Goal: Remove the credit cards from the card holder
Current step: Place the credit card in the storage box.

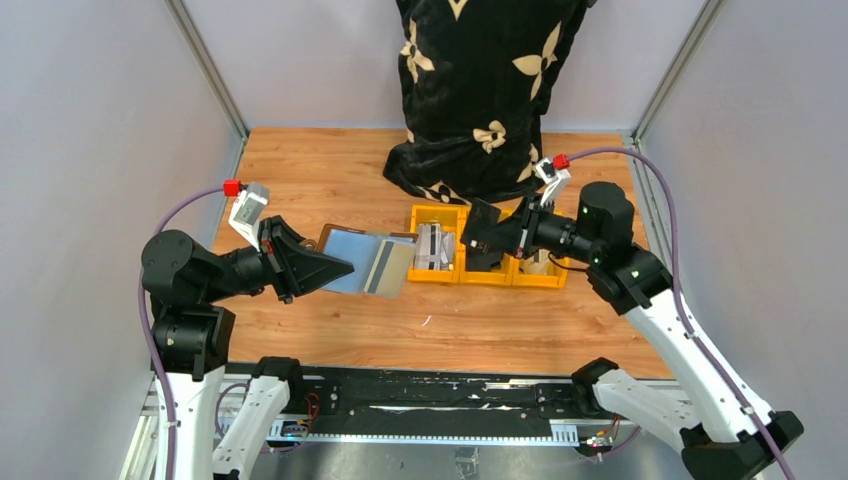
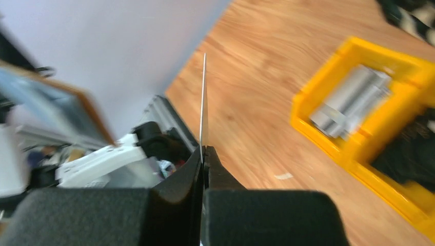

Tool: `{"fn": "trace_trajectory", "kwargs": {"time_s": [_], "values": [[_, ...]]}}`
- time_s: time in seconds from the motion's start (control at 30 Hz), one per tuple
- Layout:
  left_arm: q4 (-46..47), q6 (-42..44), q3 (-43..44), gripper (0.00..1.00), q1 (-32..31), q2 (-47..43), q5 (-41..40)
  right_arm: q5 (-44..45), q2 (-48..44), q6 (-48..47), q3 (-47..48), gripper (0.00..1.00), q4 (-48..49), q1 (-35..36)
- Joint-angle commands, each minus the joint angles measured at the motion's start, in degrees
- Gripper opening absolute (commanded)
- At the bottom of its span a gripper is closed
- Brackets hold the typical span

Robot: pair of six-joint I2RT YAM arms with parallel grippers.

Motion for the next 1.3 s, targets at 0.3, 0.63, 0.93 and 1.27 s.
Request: {"fn": "trace_trajectory", "kwargs": {"time_s": [0.3,0.63,0.93,1.27], "values": [[-0.83,1.99,0.62,0.00,-0.36,-1.01,0.32,17.40,21.36,-11.27,-1.39,0.00,-13.05,-4.60],[-1.03,3.23,0.67,0.00,-0.36,-2.34,-0.76,17.92,41.33,-13.07,6.92,0.00,-13.97,-4.55],[0.55,3.46,2.18,0.00,-0.36,-2.33,1.02,20.40,47.76,-12.29,9.66,0.00,-11.47,-4.22],[6.54,1.33,3.38,0.00,-0.31,-3.57,2.54,30.14,38.35,-10.63,8.88,0.52,-10.73,-2.34]]}}
